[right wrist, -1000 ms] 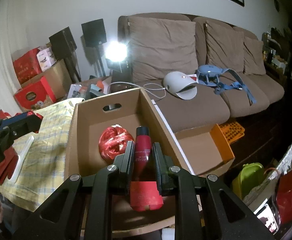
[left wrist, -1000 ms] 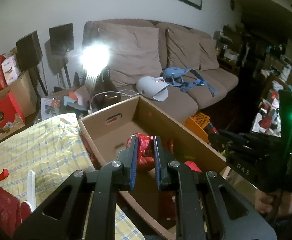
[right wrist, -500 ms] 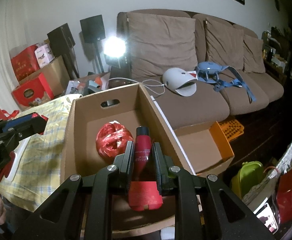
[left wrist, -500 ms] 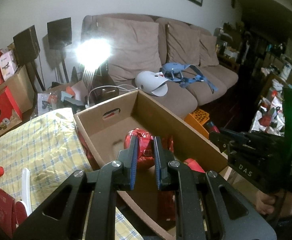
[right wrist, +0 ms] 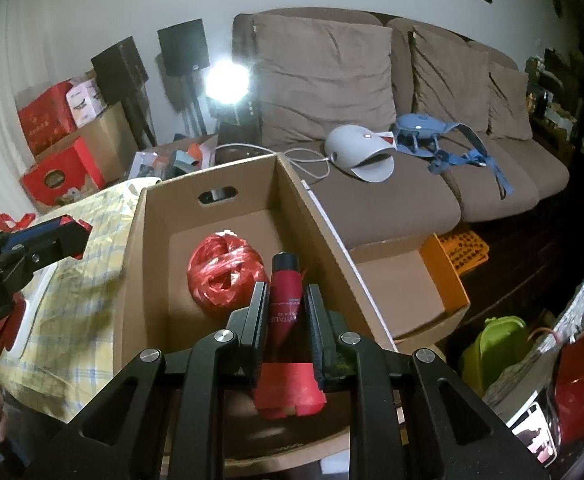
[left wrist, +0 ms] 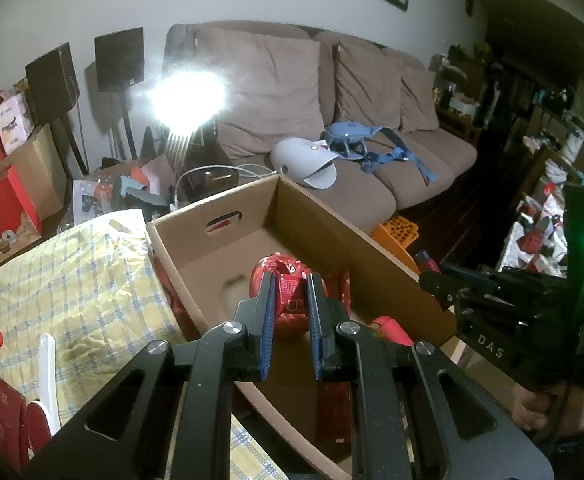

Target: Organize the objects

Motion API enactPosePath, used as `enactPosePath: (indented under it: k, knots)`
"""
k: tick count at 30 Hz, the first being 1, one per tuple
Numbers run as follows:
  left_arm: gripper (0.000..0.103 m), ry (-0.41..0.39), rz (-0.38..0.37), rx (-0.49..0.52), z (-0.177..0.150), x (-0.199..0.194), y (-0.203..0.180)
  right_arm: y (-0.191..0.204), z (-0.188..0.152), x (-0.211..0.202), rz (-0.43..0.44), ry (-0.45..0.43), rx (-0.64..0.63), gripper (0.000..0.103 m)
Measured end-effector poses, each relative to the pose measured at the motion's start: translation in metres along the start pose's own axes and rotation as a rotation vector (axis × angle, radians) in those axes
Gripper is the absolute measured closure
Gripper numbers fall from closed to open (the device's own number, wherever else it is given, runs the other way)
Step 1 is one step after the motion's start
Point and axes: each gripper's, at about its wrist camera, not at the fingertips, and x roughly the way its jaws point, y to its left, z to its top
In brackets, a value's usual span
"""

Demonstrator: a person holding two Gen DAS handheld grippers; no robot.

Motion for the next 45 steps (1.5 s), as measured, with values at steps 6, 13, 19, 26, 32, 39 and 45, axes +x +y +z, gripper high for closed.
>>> enactPosePath:
  k: [6,13,19,26,32,39,45]
  knots:
    - [0.089,0.032,0.001,-0.013,-0.007,0.013,0.004,0.001,-0.001,0.004,0.005,0.01,-0.007,0.085]
    - [0.089,0.056,-0.01,-0.016,-0.013,0.022,0.002,0.0,-0.002,0.008,0.003,0.023,-0.003,0.085]
    - [0.089,0.072,-0.015,-0.017,-0.018,0.029,0.001,0.004,-0.005,0.014,0.01,0.044,-0.017,0.085]
    - [0.089,0.09,-0.014,-0.032,-0.022,0.034,0.006,0.011,-0.007,0.021,0.019,0.061,-0.031,0.085]
    - [0.089,0.096,-0.01,-0.035,-0.023,0.035,0.007,0.015,-0.008,0.024,0.025,0.07,-0.04,0.085]
    - [0.089,0.095,-0.007,-0.043,-0.023,0.036,0.009,0.018,-0.009,0.028,0.033,0.079,-0.042,0.085]
    - [0.089,0.101,-0.002,-0.045,-0.024,0.039,0.01,0.019,-0.011,0.033,0.042,0.093,-0.041,0.085]
